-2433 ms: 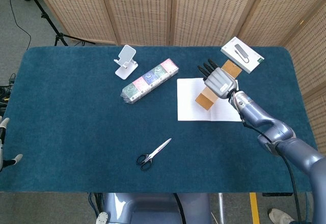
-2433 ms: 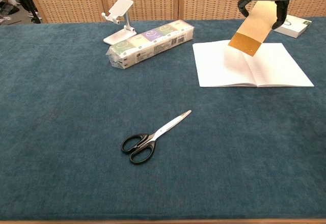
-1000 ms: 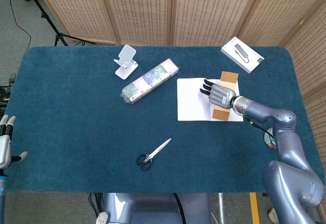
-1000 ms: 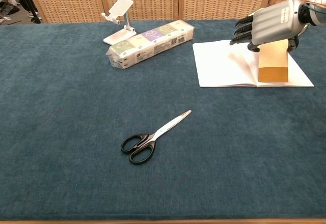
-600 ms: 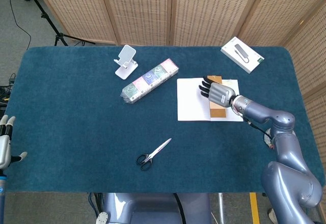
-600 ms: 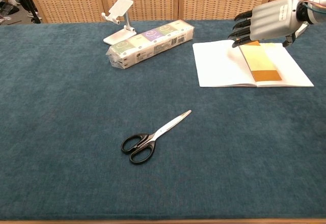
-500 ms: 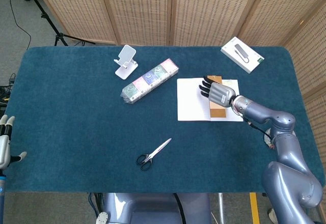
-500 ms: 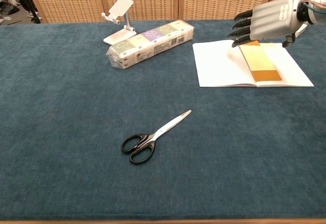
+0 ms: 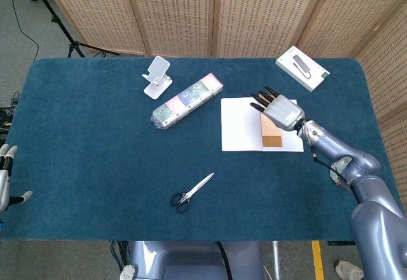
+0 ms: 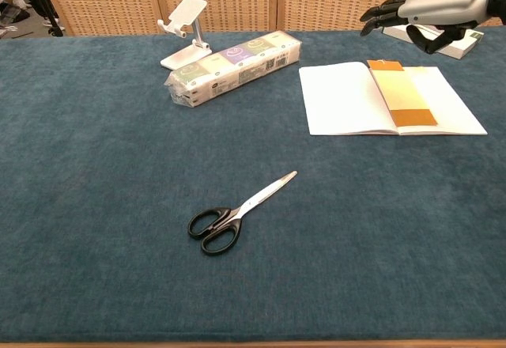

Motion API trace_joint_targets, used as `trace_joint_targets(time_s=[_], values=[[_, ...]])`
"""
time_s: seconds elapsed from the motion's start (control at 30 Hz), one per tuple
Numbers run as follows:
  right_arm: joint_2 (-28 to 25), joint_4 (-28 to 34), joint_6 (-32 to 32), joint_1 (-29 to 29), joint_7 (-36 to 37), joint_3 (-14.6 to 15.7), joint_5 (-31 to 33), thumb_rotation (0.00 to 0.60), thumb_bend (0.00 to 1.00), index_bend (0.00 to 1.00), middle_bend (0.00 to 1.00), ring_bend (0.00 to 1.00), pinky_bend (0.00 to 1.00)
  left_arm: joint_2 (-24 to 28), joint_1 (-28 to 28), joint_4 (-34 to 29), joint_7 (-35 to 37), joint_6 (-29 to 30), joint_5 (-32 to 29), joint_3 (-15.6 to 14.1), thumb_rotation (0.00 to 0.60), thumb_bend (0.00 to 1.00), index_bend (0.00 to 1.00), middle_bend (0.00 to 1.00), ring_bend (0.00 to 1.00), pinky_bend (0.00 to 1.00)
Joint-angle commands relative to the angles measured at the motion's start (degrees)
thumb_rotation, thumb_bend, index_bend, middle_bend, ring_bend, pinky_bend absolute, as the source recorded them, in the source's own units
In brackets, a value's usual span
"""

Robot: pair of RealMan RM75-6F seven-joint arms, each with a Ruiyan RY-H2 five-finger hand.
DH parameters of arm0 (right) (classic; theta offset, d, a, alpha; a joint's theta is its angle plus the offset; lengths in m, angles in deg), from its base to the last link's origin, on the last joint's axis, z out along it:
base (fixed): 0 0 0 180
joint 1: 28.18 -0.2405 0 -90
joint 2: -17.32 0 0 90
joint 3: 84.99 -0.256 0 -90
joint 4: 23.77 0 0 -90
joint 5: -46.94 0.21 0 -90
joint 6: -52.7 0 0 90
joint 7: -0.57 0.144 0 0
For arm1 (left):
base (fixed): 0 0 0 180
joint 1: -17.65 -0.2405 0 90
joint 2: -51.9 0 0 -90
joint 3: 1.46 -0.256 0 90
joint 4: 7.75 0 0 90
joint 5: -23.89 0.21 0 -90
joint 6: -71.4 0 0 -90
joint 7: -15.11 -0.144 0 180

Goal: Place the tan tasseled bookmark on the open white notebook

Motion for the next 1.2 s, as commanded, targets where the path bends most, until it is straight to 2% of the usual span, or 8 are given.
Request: trace_joint_targets(time_s=[0.03,0.13,0.27,0.43,0.63,0.87,1.2], values=[[-6.45,15.02,-4.49,2.51,3.41,-5.76,8.27,0.600,1.00,0.11,0.02,0.00,0.03,1.06,-0.22,-0.85,1.26,-0.16,0.70,-0.15,0.600,0.00,0.00,0.00,0.00,0.00],[-9.55,24.73,-7.56,3.94,0.68,-8.15,13.14,0.600,1.00,0.15,0.05,0.00,0.04,2.24,-0.60,-1.92,3.01,0.57,2.23,-0.25,0.600,0.00,0.00,0.00,0.00,0.00],[-11.71,33.22,-10.71,5.22,-4.06,-10.27,18.38,0.600,1.00,0.17,0.08,0.03,0.05,3.25,-0.97,-2.64,4.46,0.90,3.90,-0.79,0.600,0.00,0.00,0.00,0.00,0.00],[-12.34,38.87,-13.11,6.05,-11.80,-11.73,23.13,0.600,1.00,0.17,0.10,0.05,0.08,3.85,-1.44,-2.64,5.96,1.03,5.29,-1.55,0.600,0.00,0.00,0.00,0.00,0.00],[-11.36,40.09,-15.10,6.79,-17.49,-12.62,27.72,0.600,1.00,0.17,0.10,0.05,0.09,4.32,-1.80,-2.50,7.42,1.25,6.42,-2.01,0.600,0.00,0.00,0.00,0.00,0.00],[-9.22,37.59,-17.92,7.84,-21.70,-13.29,32.90,0.600,1.00,0.17,0.11,0.06,0.09,4.59,-1.84,-2.09,8.45,0.84,6.82,-2.25,0.600,0.00,0.00,0.00,0.00,0.00],[-7.03,35.50,-20.05,8.95,-23.53,-13.45,33.32,0.600,1.00,0.17,0.11,0.06,0.09,4.50,-1.67,-2.12,8.24,0.59,6.59,-2.16,0.600,0.00,0.00,0.00,0.00,0.00]])
